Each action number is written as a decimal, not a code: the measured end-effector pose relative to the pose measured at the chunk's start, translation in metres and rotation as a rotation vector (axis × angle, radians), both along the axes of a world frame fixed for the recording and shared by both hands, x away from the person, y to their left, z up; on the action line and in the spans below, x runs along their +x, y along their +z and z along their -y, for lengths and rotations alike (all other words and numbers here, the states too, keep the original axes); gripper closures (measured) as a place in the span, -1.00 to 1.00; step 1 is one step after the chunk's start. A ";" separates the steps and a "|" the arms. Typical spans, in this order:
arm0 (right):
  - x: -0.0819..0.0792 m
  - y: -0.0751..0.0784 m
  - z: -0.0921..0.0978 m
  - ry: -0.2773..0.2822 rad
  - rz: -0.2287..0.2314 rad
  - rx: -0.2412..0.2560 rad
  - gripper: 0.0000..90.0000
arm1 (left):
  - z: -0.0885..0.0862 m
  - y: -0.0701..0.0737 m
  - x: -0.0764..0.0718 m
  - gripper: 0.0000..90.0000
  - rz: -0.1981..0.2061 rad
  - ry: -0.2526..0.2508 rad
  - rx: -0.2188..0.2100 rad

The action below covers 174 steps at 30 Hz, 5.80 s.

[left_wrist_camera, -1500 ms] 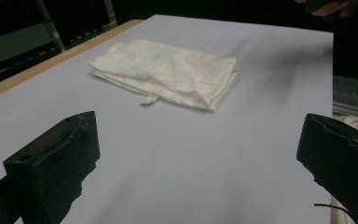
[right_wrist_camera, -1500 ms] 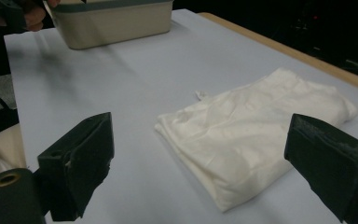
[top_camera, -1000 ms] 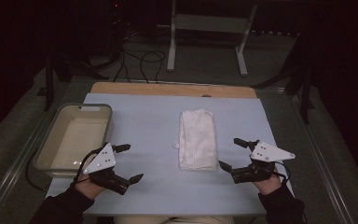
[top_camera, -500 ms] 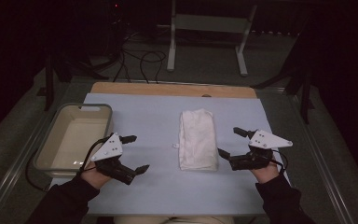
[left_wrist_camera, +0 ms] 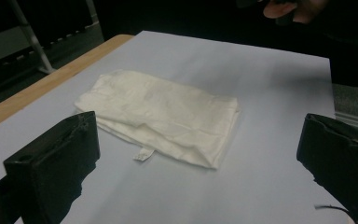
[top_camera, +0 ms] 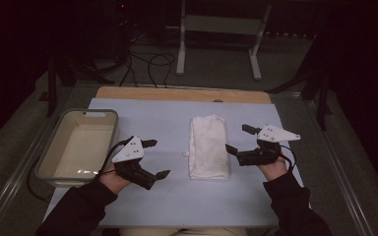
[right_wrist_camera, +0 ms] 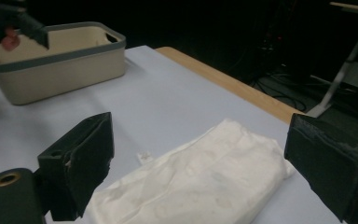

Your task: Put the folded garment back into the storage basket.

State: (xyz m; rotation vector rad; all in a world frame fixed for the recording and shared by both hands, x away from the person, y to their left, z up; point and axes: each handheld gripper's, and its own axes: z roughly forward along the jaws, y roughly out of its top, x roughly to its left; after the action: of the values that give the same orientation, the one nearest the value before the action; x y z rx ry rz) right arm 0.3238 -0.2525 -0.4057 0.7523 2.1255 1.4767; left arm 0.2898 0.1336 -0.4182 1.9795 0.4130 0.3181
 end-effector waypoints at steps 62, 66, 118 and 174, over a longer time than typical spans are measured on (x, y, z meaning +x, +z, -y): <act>0.109 -0.101 -0.014 -0.123 -0.340 -0.080 -0.72 | 0.100 -0.101 0.036 -0.37 -0.117 -0.177 0.301; 0.115 -0.103 -0.014 -0.132 -0.361 -0.077 -0.70 | 0.101 -0.105 0.039 -0.23 -0.123 -0.161 0.316; 0.122 -0.083 -0.034 -0.040 -0.425 -0.170 0.76 | 0.108 -0.086 0.035 0.94 -0.029 -0.100 0.313; 0.110 -0.009 -0.105 0.118 -0.307 -0.044 0.77 | 0.032 -0.016 -0.001 0.94 0.130 0.110 0.256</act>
State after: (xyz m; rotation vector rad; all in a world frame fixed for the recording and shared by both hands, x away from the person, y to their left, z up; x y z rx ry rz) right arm 0.4334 -0.1473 -0.4145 0.9001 2.4598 1.4437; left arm 0.2891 0.1015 -0.4343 2.1740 0.4152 0.5910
